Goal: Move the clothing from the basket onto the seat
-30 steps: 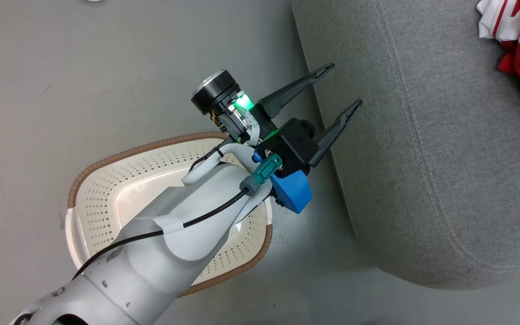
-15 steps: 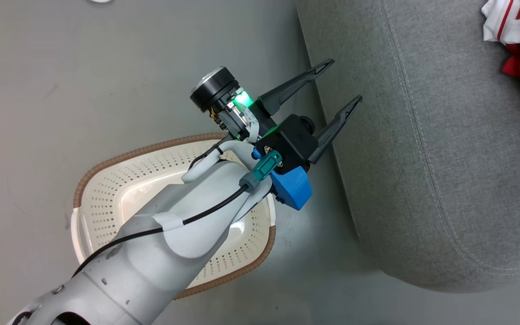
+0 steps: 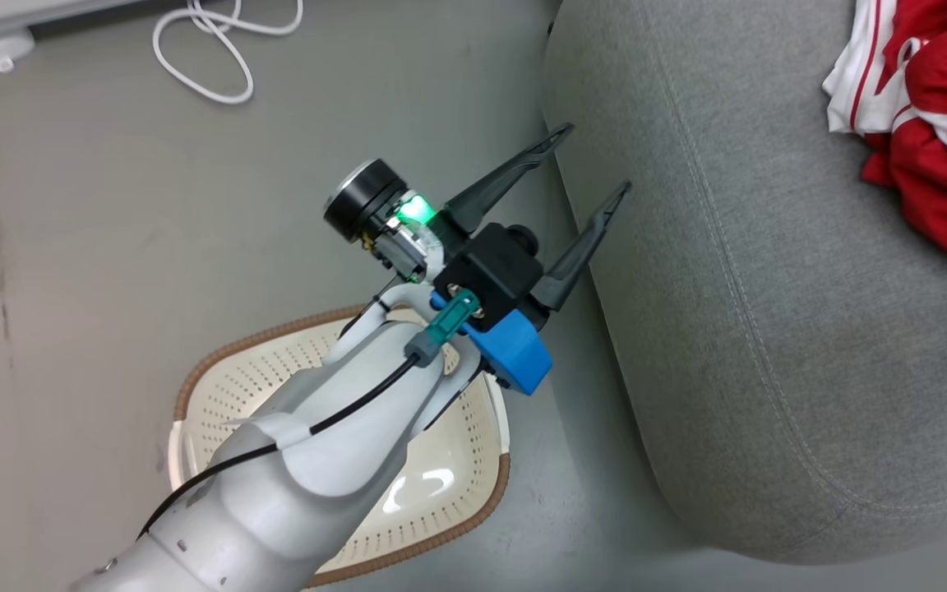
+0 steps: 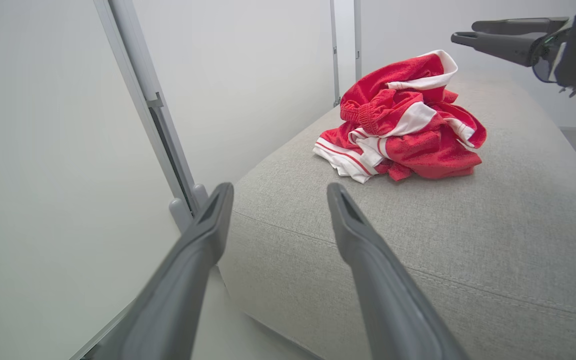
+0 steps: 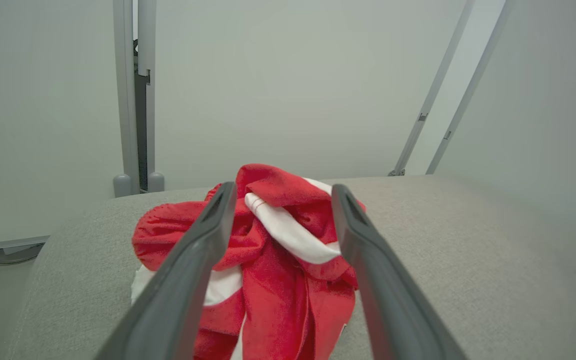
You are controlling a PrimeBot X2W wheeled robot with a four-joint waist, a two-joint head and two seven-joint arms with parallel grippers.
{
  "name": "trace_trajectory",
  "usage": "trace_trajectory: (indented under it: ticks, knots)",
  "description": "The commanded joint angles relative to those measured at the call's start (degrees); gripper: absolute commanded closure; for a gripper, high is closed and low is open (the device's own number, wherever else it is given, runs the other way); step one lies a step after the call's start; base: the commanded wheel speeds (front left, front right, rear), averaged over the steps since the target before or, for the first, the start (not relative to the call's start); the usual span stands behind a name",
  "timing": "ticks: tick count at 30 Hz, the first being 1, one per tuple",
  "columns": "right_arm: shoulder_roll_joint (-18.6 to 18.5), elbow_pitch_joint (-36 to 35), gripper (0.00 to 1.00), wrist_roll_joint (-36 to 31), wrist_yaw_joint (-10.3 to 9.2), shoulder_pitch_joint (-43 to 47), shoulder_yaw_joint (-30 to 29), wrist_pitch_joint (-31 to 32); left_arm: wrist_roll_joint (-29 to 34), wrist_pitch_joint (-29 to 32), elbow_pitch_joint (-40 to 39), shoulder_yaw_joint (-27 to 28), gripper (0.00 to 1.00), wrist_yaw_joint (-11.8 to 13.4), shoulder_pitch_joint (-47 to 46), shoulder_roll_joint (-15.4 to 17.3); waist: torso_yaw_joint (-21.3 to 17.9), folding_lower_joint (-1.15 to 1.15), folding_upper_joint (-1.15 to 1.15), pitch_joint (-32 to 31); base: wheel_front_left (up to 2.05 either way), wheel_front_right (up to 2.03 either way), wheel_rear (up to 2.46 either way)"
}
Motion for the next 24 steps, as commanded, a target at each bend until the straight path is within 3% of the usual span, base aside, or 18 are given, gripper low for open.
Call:
trace_trajectory:
  ticks: [1, 11, 24]
  knots:
    - [0.7, -2.0, 0.00, -0.1, 0.01, 1.9, 0.7, 0.0, -0.4, -0.3, -0.4, 0.7, 0.00, 0.4, 1.1, 0.7, -0.3, 0.00, 0.00, -1.3, 0.00, 0.00, 0.00]
    - [4.7, -12.3, 0.00, 1.5, 0.01, 9.0, 9.9, 0.0, -1.8, -0.3, -3.0, 6.3, 0.00, 2.9, 8.4, 2.5, 2.6, 0.00, 0.00, -7.6, 0.00, 0.00, 0.00]
    - [7.3, -16.2, 0.00, 2.7, 0.01, 15.1, 18.9, 0.0, -1.7, -0.3, -8.2, 16.6, 0.00, 5.9, 20.9, 5.8, 10.1, 0.00, 0.00, -14.8, 0.00, 0.00, 0.00]
